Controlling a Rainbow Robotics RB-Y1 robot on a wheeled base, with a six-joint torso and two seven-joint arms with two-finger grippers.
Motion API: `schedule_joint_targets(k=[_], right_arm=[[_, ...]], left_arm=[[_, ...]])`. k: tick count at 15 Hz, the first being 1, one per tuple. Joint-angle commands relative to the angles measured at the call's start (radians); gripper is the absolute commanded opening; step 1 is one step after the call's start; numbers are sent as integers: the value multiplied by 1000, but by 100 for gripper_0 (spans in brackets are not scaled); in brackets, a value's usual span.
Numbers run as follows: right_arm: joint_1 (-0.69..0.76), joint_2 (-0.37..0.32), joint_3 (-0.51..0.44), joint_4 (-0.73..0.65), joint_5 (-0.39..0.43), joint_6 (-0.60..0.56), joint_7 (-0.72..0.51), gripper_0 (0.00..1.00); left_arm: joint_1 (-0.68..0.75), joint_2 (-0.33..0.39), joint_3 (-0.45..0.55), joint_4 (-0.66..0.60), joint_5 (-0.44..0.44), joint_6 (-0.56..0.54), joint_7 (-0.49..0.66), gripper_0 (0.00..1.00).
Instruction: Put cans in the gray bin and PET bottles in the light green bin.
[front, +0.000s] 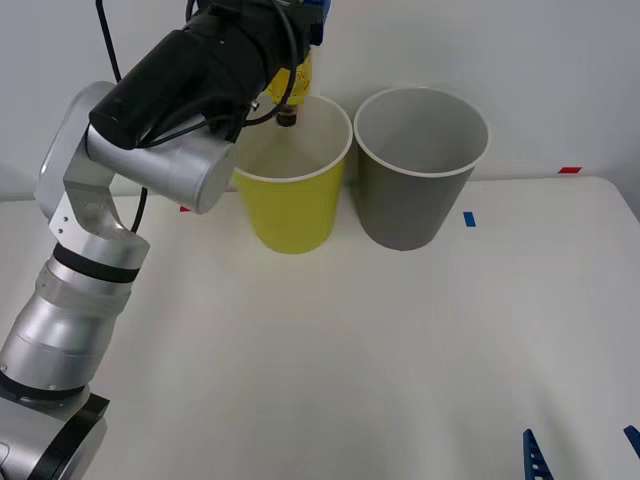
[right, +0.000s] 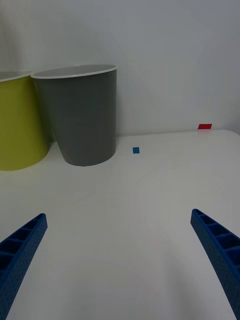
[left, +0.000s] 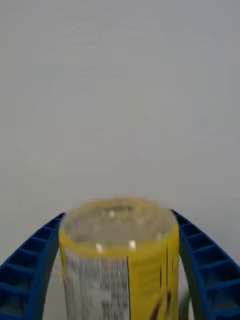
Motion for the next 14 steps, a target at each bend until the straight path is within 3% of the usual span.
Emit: schedule_joint_targets(k=[1, 11, 12, 14], right_arm=[[0, 0, 0, 0, 0, 0, 0, 100], [0, 0, 0, 0, 0, 0, 0, 100], [0, 0, 0, 0, 0, 0, 0, 100], [0, 0, 0, 0, 0, 0, 0, 100]], left_arm=[[1, 8, 0, 0, 1, 0, 10, 100], [12, 22, 28, -8, -25, 8, -2, 100], [29, 28, 41, -49, -24, 54, -8, 100], [56, 42, 92, -232, -25, 324, -16, 100]])
